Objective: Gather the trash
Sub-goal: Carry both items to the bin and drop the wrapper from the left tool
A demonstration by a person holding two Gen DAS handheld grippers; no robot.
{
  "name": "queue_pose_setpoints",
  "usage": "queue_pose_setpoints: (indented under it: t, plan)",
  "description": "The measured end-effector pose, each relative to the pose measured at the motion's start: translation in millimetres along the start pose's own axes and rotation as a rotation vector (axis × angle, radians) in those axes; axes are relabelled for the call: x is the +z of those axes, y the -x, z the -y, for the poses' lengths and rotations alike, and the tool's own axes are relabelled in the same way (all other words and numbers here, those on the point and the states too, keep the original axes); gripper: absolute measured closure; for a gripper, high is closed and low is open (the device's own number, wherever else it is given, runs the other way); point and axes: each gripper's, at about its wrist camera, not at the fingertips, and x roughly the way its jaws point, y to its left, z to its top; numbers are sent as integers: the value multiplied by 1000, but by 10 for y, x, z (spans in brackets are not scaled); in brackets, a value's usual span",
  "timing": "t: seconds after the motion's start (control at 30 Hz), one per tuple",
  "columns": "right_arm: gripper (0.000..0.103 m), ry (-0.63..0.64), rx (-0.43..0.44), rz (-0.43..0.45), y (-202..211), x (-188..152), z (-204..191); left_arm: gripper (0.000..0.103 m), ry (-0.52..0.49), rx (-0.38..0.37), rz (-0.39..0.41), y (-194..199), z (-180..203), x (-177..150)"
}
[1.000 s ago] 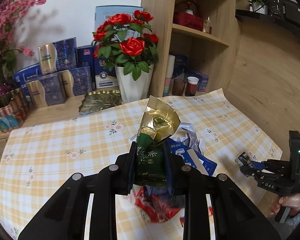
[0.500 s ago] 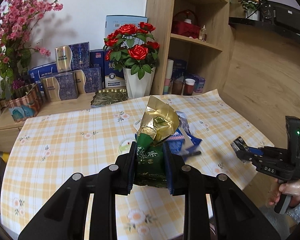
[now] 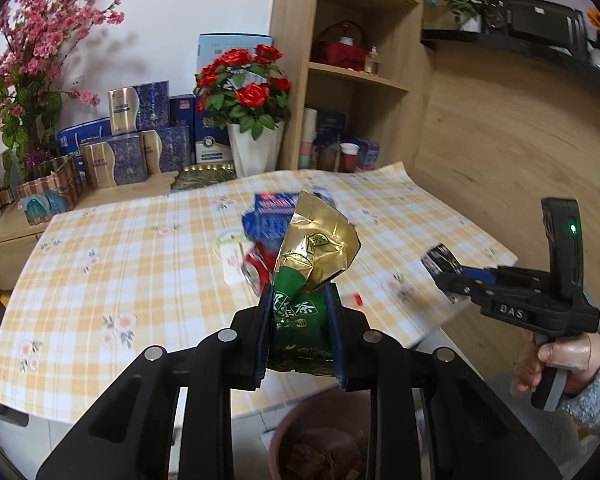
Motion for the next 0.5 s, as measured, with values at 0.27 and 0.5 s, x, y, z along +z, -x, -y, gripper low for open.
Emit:
queue_pose_setpoints:
  t: [0.27, 0.5]
  plan:
    - [72, -24, 23, -5, 69, -505, -52, 78, -29, -81, -92, -32, 198, -610]
    - [72, -79, 41, -80, -121, -999, -70, 78, -47, -119, -210, -354, 211, -1177]
